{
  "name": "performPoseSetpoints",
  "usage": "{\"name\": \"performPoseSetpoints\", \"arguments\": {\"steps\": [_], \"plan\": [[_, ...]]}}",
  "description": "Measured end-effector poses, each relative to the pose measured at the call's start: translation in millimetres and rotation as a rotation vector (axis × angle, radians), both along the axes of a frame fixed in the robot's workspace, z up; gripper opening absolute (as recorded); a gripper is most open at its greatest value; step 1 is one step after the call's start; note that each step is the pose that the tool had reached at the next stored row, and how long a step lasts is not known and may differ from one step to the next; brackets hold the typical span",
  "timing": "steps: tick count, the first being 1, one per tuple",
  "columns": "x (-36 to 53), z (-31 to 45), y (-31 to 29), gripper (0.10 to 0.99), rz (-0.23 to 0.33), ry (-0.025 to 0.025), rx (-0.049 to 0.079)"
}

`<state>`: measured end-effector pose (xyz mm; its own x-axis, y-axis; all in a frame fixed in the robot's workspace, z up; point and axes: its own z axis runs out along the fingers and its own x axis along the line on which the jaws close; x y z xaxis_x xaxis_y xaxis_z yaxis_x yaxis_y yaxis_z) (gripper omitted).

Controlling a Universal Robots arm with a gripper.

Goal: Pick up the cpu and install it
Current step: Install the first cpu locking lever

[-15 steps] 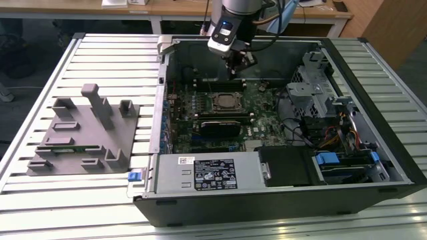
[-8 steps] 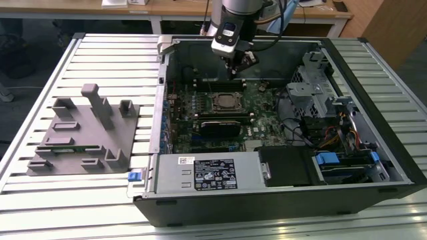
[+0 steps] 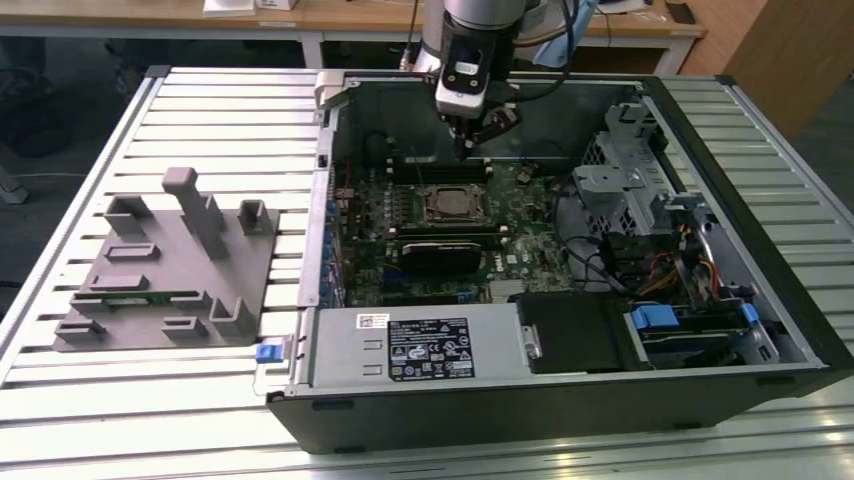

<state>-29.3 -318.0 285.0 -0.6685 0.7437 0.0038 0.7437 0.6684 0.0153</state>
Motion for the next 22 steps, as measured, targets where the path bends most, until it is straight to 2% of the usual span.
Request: {"name": "performPoseSetpoints", "arguments": {"steps": [22], "plan": [[0.0, -1.1, 0.0, 0.106, 0.4, 0.0, 0.0]]}}
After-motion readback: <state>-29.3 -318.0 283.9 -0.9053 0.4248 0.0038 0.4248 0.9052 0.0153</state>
